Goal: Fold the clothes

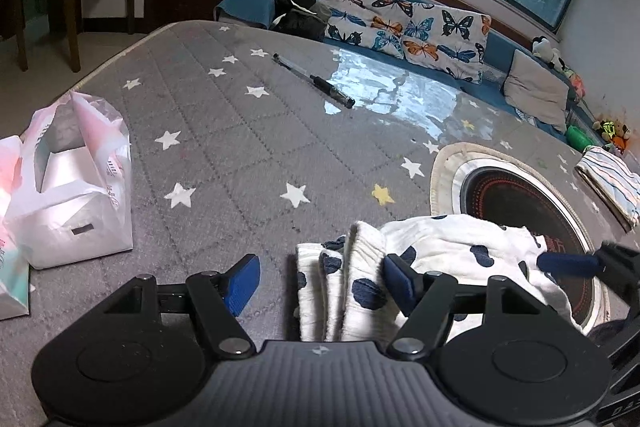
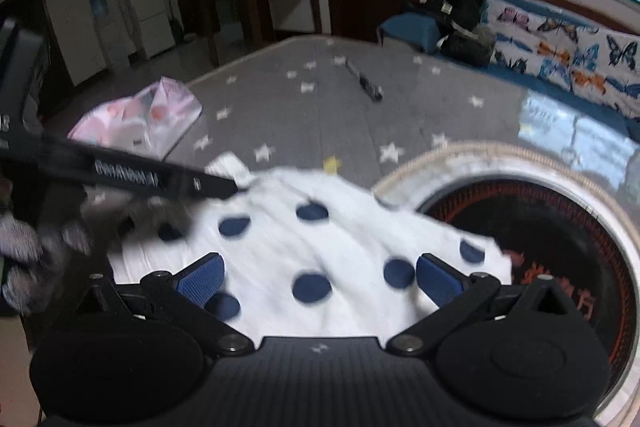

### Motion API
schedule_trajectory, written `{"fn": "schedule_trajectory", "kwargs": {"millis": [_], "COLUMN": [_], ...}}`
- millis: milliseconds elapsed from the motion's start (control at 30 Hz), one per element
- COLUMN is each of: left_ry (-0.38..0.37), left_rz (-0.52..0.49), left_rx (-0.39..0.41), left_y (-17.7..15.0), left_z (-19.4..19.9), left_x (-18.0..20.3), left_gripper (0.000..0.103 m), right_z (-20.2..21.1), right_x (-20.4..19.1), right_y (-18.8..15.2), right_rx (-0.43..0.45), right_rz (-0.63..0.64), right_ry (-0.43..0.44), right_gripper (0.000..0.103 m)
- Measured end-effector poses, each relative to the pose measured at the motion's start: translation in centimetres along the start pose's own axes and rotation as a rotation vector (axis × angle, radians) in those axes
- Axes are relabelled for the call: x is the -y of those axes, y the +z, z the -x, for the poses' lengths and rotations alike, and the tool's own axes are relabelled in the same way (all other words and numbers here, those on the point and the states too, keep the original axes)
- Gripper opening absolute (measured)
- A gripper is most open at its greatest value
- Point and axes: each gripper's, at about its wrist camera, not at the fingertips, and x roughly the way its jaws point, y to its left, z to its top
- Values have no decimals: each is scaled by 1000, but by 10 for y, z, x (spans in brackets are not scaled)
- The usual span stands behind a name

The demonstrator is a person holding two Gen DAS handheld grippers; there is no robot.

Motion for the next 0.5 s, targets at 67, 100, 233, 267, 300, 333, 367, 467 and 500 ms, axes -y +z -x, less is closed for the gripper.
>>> {"fn": "schedule_trajectory", "kwargs": {"millis": [67,100,233,267,300,333,367,467,500], "left_ry": [1,2,4,4,3,3,2,-4,-8], "left_rz": [-1,-1,0,-1,-1,1,3,10,14], "left_rx": [0,0,-2,-4,-5,-2,1,20,30], "left_y": [0,-1,-2,-2,-3,-3,-3,-3,-3], "left_z": [0,0,-1,-1,-1,0,2,10,15], "left_x": [0,0,-1,-1,-1,-2,-2,-5,-6], "left_gripper": [71,71,72,73,73,73,73,72,72], "right_z": [-5,-9,-28,-28,-29,-27,-22,-6,0], "right_x": [-7,-9,-22,-24,-26,-28,-28,-31,-33], "right_y": [2,2,-8,-9,-11,-11,-10,-8,-8], "right_rx": [-5,-15,-77,-79,-82,-79,-70,-40,-32], "right_rz": [4,5,47,57,68,75,80,94,101], "right_ry": [3,5,-23,-32,-41,-46,-49,-46,-38], "right_gripper": [103,103,103,103,103,103,103,103,103]}}
